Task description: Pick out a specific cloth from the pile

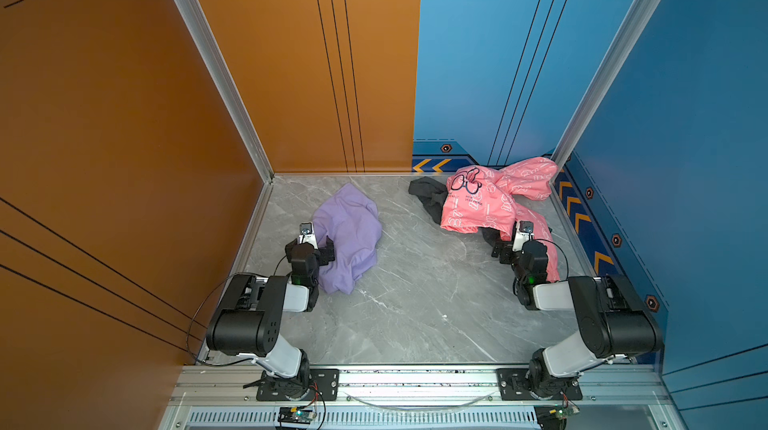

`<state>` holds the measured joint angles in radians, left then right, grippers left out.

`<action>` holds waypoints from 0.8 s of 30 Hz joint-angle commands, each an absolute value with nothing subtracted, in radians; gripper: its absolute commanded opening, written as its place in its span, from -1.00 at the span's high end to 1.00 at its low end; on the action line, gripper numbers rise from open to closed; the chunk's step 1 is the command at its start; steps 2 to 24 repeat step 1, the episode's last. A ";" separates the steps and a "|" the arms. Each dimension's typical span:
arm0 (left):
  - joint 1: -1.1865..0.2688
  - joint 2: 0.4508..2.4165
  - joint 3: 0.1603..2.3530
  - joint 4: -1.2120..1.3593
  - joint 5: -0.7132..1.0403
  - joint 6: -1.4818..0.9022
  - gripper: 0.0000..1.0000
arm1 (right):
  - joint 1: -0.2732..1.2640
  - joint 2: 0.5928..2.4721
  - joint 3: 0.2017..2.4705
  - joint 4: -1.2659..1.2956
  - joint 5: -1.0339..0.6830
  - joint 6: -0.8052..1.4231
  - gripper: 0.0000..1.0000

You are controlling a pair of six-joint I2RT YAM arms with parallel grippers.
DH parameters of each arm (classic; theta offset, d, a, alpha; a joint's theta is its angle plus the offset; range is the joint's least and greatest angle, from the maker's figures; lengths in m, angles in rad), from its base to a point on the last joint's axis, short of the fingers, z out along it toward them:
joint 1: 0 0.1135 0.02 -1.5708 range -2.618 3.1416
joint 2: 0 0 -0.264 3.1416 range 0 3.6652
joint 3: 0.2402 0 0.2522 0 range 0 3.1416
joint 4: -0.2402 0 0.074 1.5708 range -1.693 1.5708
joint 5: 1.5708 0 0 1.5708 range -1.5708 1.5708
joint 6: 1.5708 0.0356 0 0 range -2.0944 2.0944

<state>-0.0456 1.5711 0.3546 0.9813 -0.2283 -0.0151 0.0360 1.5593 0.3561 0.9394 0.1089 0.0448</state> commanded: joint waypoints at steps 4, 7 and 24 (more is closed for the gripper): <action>-0.048 1.565 0.368 0.949 -0.238 -0.001 -0.96 | 0.034 1.548 0.373 0.911 0.140 0.059 -1.00; -0.048 1.565 0.368 0.949 -0.238 -0.001 -0.96 | 0.034 1.548 0.373 0.911 0.140 0.059 -1.00; -0.048 1.565 0.368 0.949 -0.238 -0.001 -0.96 | 0.034 1.548 0.373 0.911 0.140 0.059 -1.00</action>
